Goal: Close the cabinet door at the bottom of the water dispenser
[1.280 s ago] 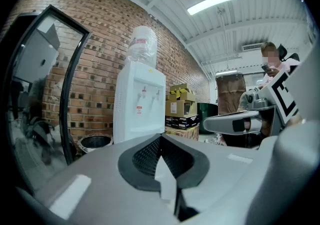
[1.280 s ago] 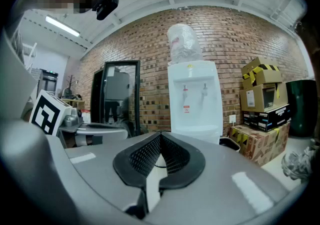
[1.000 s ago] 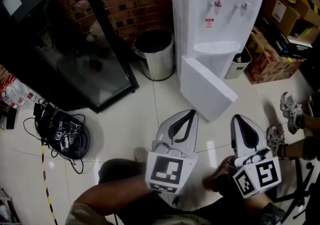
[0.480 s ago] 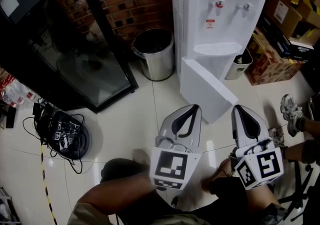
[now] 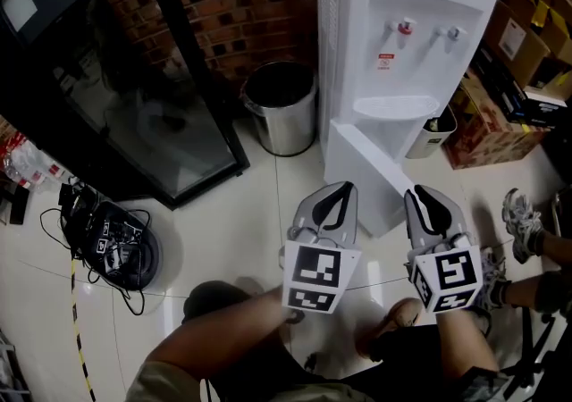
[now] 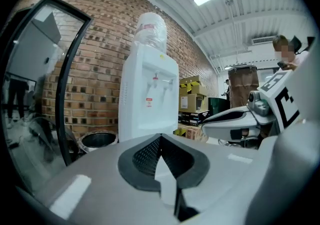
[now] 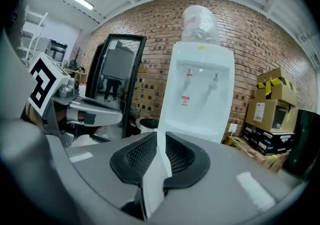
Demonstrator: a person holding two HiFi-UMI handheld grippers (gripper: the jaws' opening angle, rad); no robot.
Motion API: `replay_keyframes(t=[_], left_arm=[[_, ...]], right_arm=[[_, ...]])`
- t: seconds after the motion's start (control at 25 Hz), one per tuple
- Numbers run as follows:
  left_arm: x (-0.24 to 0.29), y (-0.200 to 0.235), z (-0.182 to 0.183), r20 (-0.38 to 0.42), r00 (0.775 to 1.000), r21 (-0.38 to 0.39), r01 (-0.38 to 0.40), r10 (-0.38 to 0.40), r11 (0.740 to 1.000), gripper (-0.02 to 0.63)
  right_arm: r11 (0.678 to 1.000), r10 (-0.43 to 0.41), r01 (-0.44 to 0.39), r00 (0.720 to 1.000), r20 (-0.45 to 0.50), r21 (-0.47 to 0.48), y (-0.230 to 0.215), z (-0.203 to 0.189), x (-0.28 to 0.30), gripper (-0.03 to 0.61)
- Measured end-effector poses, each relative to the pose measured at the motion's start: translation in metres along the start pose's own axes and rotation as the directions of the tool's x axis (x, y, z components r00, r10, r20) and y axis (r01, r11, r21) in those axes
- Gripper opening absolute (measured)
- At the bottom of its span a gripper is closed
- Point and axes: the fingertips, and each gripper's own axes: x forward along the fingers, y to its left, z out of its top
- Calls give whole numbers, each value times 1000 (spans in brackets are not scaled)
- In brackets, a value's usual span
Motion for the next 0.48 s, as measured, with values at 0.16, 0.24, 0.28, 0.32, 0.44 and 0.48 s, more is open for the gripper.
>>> replay_keyframes(t=[0.16,0.24,0.28,0.32,0.44,0.48], left_arm=[[22,3,-4,-12,1000,11,-3,3,1000,0],[33,2,-6,-15,1000,12,3,-3,1000,0],[39,0,-6,-16,1000,14,8,-8,1000,0],[45,-2,-7,-17,1000,16,14,-14,1000,0],[59,-9,-12,-29,999,27,36,-35,999,0],[64,-12,-15,-35,999,28,43,-42,999,0]], right_arm=[[998,-4,-1,997,-78,-63,-5,-21,20,61],[996,-1,-10,992,-123,-87,-7,-35,28,69],[995,2,-16,989,-147,-97,-8,-43,32,72],[994,6,-24,985,-170,-106,-8,-50,35,77],[990,22,-53,972,-235,-127,-9,-71,39,85],[989,27,-62,967,-252,-135,-10,-77,40,88]])
